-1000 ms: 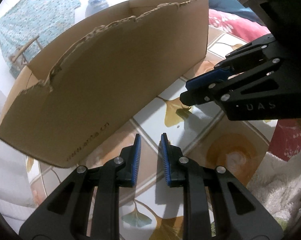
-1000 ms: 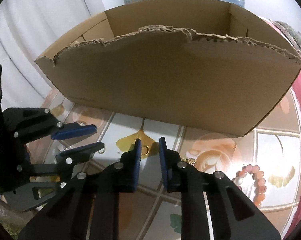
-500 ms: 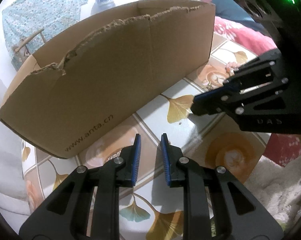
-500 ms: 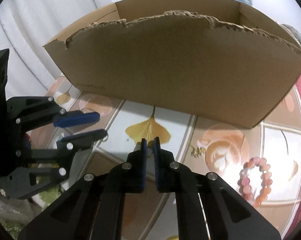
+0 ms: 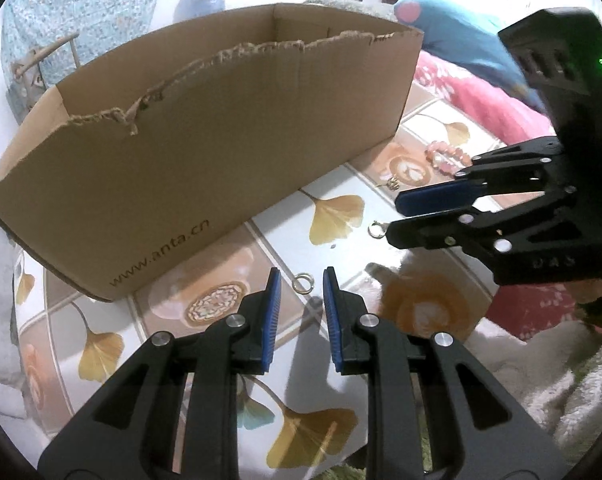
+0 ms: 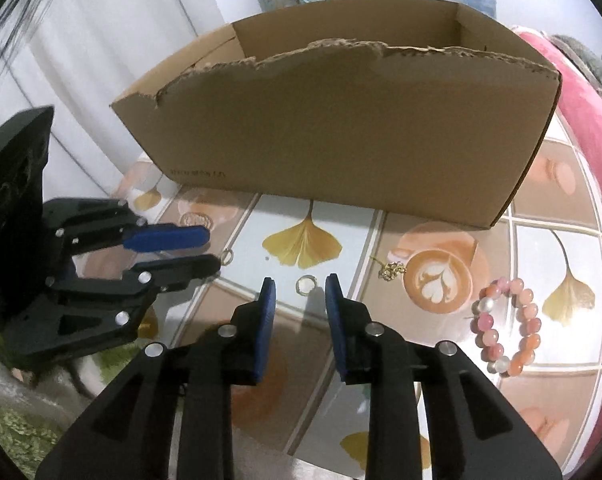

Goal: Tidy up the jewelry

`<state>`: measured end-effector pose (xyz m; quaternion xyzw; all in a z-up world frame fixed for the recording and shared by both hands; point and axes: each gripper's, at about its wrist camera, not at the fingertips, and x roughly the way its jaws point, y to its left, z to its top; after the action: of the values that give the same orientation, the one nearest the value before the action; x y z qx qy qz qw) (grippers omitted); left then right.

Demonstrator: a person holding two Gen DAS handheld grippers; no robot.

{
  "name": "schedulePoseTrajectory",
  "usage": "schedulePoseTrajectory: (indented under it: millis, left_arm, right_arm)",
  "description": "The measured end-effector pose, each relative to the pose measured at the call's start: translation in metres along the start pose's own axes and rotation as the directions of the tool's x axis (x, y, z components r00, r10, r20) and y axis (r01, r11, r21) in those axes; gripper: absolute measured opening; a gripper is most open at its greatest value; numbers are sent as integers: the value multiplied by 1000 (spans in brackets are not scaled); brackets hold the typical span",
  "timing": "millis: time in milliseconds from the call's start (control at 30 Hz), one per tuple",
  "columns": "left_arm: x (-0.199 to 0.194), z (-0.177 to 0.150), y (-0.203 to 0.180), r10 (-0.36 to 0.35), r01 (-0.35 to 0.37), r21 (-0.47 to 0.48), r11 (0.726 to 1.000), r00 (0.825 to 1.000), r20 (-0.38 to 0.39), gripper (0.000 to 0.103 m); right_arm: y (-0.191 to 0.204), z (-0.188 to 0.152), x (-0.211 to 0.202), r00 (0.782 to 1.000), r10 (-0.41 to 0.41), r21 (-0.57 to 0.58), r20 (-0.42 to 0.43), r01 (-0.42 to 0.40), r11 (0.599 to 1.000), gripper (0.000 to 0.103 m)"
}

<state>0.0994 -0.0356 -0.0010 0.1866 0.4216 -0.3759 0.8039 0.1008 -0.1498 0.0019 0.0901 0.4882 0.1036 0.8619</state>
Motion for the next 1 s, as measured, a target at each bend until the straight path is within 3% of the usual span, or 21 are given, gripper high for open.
schedulePoseTrajectory:
  millis: [267,833,1000]
  left_arm:
    - [10,0,-5,11,-10,39,999,999,-32,20]
    - [14,3,-9,9,-8,43,999,1000,-21,19]
    - [13,3,-6,9,-8,37,999,1000,-21,13]
  right_arm:
    - [-1,0,2,1000,7,6,0,-7,1000,26]
    - [0,0,4,1000,2,13,-1,-2,1000,26]
    - [0,1,4,1000,-2,11,-2,2,1000,26]
